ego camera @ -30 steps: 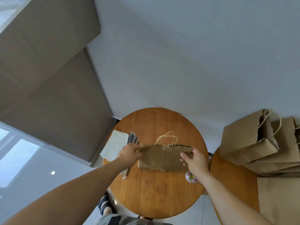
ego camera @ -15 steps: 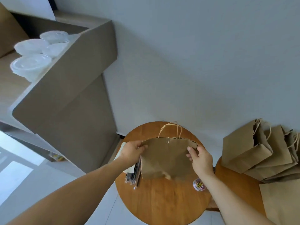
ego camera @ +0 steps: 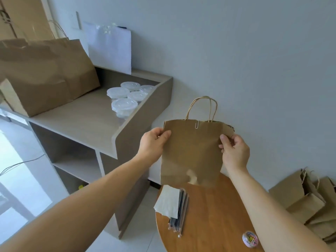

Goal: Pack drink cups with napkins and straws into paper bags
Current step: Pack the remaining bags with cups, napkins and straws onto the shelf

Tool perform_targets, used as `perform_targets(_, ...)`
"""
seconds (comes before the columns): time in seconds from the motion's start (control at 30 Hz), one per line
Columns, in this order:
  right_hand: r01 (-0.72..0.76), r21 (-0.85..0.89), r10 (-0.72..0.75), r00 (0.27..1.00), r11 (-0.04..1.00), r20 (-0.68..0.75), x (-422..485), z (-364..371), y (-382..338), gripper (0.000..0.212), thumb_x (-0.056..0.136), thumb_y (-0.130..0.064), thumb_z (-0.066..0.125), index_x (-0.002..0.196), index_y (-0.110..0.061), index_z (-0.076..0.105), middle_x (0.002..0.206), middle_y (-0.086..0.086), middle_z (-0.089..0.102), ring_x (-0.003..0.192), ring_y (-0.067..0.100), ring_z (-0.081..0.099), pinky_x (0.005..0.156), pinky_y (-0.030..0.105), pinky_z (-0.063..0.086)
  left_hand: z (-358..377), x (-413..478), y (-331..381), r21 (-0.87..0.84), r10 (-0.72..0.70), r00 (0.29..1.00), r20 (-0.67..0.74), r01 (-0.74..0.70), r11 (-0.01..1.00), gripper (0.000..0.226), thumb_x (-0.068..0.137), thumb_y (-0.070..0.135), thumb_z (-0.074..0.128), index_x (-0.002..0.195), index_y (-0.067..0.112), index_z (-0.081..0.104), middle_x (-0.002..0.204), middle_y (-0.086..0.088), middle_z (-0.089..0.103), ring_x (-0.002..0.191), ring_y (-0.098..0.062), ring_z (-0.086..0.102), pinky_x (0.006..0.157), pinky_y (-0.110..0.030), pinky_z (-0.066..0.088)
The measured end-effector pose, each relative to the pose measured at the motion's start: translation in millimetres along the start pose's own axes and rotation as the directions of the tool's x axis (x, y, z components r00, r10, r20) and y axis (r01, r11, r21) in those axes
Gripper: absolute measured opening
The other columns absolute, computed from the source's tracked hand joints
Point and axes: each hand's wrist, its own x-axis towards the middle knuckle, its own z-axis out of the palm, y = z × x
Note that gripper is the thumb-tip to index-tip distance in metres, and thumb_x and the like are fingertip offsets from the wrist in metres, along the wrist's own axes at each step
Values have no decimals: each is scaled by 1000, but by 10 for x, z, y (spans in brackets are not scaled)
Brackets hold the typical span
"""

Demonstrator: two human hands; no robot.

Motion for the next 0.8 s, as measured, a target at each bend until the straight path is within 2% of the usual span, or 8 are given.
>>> perform_targets(0.07,36,35,-36,999,999,-2,-44,125,-269,14,96,-30,63,98,-16,66,73,-8,67,60,-5,63,78,34,55,-226,7,156,-29,47,998,-46,-48,998,16,96,32,63,89,20,72,89,-6,74,77,-20,68,74,-30,56)
perform_targets(0.17,94,62,-94,996,994,0,-77,278,-668,13,94,-30,65,97,-17,67,68,-6,66,59,0,63,79,40,56,-527,36,407,-25,103,985,-136,-108,994,20,96,33,63,88,17,70,83,-9,72,67,-8,59,59,-19,48)
perform_targets(0.27,165,133,-166,986,977,-2,-48,381,-1070,8,91,-31,68,84,-33,65,58,-10,62,55,2,58,74,39,56,-802,76,709,-32,151,970,-193,-160,987,30,96,35,62,92,6,68,80,-10,66,71,-16,56,67,-34,51)
perform_targets(0.37,223,208,-227,974,952,-3,54,509,-1510,10,87,-34,70,79,-35,65,54,-14,60,49,1,54,65,32,52,-1090,146,1039,-15,237,930,-281,-251,968,30,95,37,62,90,8,69,88,-20,69,72,-20,58,74,-47,55)
perform_targets(0.5,305,278,-323,946,911,20,216,812,-2074,12,86,-36,72,77,-36,65,58,-18,62,51,1,55,64,28,52,-1497,317,1387,7,319,871,-375,-342,940,24,94,37,63,82,18,71,80,-8,73,67,-14,63,67,-42,56)
perform_targets(0.63,334,378,-390,918,863,78,392,1228,-2464,11,87,-33,73,79,-37,67,68,-19,67,56,1,59,70,31,59,-1884,538,1589,54,366,805,-467,-387,921,24,90,41,64,79,22,72,83,-10,73,70,-21,65,71,-45,57)
perform_targets(0.7,342,425,-423,899,838,113,481,1463,-2616,11,87,-31,73,79,-37,67,68,-18,67,53,3,58,68,31,59,-2064,645,1642,90,387,770,-508,-399,912,24,88,43,64,79,23,73,83,-8,74,74,-24,69,75,-49,58)
perform_targets(0.8,340,481,-459,875,808,153,564,1848,-2824,12,87,-26,72,80,-34,67,64,-15,64,47,2,54,61,26,55,-2332,832,1661,167,427,710,-561,-407,898,24,91,40,64,79,22,73,81,-3,74,73,-16,68,72,-42,58)
